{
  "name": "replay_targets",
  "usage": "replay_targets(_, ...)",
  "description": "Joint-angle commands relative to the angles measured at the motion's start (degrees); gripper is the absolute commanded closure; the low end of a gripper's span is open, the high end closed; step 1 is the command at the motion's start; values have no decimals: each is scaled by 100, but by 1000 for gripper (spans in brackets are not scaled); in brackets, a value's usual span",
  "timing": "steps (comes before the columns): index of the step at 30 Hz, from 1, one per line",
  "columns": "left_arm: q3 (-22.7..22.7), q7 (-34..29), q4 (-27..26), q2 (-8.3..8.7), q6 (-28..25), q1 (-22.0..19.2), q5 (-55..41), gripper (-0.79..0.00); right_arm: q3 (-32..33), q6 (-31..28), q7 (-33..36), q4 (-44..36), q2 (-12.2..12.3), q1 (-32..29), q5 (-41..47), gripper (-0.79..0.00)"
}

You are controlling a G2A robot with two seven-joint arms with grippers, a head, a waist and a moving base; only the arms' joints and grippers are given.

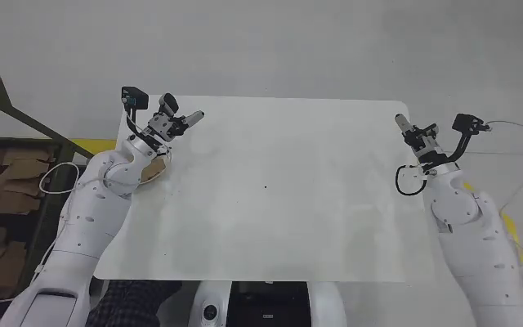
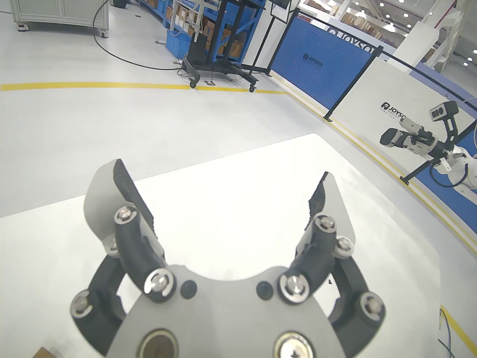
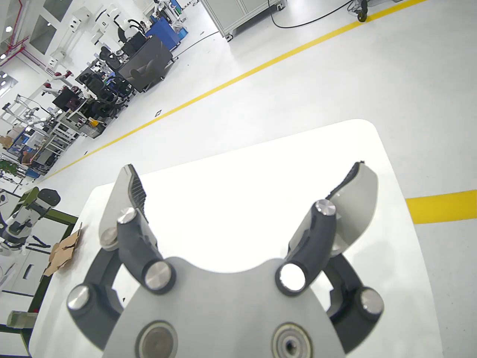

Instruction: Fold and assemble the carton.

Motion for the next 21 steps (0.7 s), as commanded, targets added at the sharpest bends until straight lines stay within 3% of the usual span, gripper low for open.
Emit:
replay_targets(1, 0, 0, 0, 0, 0, 0, 0, -785, 0, 0, 0, 0, 0, 0, 0, -785)
replay_targets(8, -51, -163, 15, -5, -12, 82, -376, -785, 0, 0, 0, 0, 0, 0, 0, -785)
replay_targets(21, -1199, -2689, 414, 277, -1093, 566, -3428, -785, 0, 0, 0, 0, 0, 0, 0, -785)
